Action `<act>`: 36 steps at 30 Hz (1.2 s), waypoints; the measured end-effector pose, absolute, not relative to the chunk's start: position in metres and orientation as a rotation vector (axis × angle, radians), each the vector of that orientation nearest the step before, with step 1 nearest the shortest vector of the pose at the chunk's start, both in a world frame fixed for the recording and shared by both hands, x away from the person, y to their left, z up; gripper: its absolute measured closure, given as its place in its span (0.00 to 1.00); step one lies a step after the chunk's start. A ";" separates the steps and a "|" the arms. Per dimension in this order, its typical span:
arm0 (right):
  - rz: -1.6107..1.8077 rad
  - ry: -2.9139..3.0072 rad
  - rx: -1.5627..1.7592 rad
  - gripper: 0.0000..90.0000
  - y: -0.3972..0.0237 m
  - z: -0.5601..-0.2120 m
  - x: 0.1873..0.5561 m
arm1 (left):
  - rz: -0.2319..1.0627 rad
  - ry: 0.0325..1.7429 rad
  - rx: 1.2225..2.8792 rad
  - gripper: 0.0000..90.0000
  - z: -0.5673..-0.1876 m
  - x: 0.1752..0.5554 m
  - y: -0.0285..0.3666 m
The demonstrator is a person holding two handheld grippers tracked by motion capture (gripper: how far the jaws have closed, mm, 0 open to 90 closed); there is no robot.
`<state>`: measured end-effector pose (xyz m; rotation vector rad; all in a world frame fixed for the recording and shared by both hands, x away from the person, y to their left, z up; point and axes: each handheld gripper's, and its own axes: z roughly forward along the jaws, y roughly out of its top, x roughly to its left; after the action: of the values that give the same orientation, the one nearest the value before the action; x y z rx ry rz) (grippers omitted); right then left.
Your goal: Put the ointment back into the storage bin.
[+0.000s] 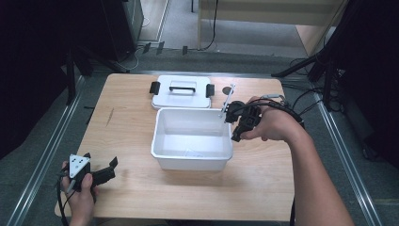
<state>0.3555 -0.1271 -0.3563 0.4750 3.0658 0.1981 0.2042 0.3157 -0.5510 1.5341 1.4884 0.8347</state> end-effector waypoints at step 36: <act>0.415 2.931 0.970 0.59 -0.219 -0.414 0.352 | 0.839 1.489 1.539 0.00 -0.551 0.204 0.315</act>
<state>0.3525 -0.2191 -0.4136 0.9700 2.9310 0.4150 0.2039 0.3151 -0.5511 1.5391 1.4893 0.8388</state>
